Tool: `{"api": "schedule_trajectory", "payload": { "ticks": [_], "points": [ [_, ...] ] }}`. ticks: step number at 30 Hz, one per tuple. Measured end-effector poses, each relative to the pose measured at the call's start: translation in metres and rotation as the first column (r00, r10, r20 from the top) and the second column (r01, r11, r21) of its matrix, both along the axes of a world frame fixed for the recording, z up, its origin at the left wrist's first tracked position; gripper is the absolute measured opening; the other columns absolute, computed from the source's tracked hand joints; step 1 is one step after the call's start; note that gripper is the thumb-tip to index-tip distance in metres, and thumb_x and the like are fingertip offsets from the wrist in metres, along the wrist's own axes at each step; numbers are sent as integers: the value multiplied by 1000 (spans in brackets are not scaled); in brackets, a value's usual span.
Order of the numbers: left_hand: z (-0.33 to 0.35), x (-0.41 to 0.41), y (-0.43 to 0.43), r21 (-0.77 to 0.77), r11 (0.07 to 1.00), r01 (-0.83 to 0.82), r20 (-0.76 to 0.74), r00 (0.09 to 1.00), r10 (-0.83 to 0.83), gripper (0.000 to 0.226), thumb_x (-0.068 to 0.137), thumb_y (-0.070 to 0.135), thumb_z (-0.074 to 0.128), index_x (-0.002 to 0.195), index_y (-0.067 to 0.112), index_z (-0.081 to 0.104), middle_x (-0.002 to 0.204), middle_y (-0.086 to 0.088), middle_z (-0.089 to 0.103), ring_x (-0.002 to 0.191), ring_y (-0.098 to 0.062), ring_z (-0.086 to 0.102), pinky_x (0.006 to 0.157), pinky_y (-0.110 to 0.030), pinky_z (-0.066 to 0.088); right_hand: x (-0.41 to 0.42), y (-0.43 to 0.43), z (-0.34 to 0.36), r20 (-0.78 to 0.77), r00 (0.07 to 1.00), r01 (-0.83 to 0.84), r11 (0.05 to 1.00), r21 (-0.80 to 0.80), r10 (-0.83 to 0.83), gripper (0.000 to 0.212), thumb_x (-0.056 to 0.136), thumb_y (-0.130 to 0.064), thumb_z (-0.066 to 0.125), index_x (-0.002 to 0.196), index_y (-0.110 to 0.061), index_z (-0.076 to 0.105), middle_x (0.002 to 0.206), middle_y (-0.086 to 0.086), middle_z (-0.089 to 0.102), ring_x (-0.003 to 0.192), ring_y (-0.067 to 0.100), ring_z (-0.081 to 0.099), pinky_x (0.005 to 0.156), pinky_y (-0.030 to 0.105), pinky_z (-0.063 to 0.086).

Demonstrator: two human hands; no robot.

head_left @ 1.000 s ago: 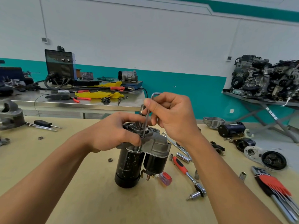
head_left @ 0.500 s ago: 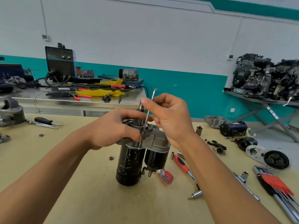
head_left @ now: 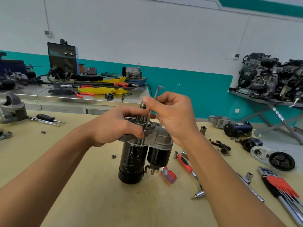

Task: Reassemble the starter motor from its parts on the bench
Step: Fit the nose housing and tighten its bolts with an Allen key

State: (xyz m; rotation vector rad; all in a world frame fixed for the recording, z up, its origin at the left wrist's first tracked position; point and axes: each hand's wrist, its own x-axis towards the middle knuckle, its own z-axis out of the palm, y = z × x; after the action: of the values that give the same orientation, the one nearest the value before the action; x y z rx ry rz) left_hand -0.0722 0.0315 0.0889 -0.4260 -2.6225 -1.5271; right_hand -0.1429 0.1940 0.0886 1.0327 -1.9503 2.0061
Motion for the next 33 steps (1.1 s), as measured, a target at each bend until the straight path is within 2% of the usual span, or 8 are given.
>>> {"api": "schedule_trajectory", "payload": {
  "ticks": [2,5,8,16,20,24,29,33],
  "points": [
    [0,-1,1,3,1000,4,7,1000,-4,54,68,14,70,120,30,71,78,-7,66,61,-13,57,59,-26,47,1,-5,0,27,999,40,999,-1,-40,25,77,-32,84,72,-13,68,68,11,69,59,26,67,61,48,61],
    [0,0,2,31,999,6,1,1000,-6,47,66,15,72,112,27,74,82,-7,67,63,-20,60,59,-33,51,3,-3,7,83,989,-127,992,18,125,22,91,-34,70,86,-13,70,79,8,74,44,11,54,42,20,44],
    [2,1,2,29,1000,-8,-13,1000,8,41,65,19,73,104,29,76,101,-23,61,83,-43,58,76,-58,50,1,4,10,93,973,-219,973,77,212,21,102,-26,53,94,-15,69,86,5,76,47,11,50,42,17,38],
    [0,0,1,39,999,33,-11,999,-33,40,70,13,70,105,30,74,87,-26,61,72,-28,55,68,-39,46,3,-6,2,-1,999,-46,999,-2,46,14,85,-20,78,75,-14,69,57,-6,67,42,1,53,49,16,47],
    [-1,-1,-1,39,999,11,5,1000,-11,48,68,13,70,115,23,71,79,-6,65,59,-7,59,54,-18,47,3,-5,5,70,992,-105,994,20,103,12,91,-30,70,87,-18,71,77,1,76,45,4,52,45,14,43],
    [0,-1,0,46,998,-31,19,999,30,44,65,17,71,107,31,74,96,-19,65,77,-21,61,67,-32,51,1,3,9,56,986,-165,980,108,160,18,102,-22,54,99,-16,71,86,2,77,48,11,49,45,14,40],
    [1,1,3,36,999,-3,22,1000,2,52,68,15,70,118,30,71,86,-16,66,68,-19,58,61,-29,50,6,-7,3,4,998,57,997,-44,-57,17,83,-21,79,71,-17,69,65,-1,71,53,10,63,56,33,59],
    [1,1,3,-1,1000,-14,4,1000,14,53,67,17,71,119,28,71,99,-18,69,79,-25,64,74,-36,54,6,-6,5,93,996,-5,1000,-23,7,21,83,-31,79,84,-12,68,74,7,72,58,16,65,58,32,58]
  ]
}}
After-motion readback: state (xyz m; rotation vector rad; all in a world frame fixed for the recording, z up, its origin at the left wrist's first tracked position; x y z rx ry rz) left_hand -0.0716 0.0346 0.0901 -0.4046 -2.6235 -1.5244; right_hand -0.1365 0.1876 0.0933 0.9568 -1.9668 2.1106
